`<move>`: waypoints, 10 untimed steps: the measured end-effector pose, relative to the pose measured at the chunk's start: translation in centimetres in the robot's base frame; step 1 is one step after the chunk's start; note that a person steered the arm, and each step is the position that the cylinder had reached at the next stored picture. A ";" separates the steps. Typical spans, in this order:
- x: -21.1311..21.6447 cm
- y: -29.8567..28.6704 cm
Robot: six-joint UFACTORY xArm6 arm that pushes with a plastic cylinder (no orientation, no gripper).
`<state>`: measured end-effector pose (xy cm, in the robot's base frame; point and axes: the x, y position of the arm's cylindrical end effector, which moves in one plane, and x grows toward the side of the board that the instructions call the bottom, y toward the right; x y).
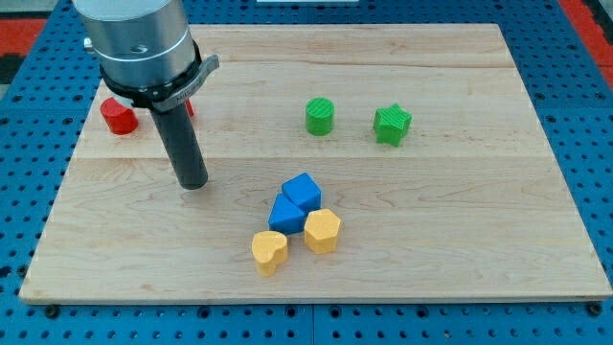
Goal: Move the red circle and red star to the center left
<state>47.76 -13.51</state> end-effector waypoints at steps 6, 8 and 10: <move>-8.5 6.1; -11.8 0.7; -13.8 -5.3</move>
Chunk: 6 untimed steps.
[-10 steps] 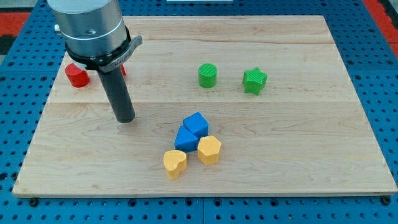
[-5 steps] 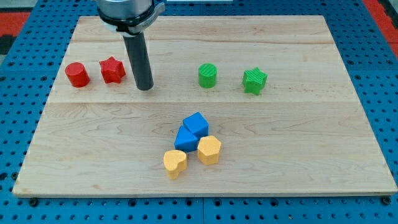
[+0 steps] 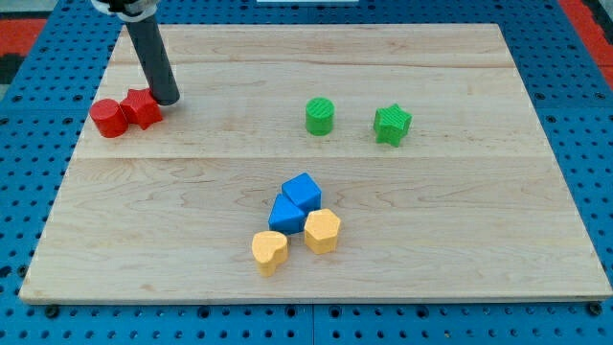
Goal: Move the red circle and red star to the center left
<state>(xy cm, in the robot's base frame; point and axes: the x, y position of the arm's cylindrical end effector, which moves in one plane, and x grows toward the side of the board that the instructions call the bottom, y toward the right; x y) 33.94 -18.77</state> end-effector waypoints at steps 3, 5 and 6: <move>-0.3 -5.5; 1.1 -6.1; 3.2 -6.0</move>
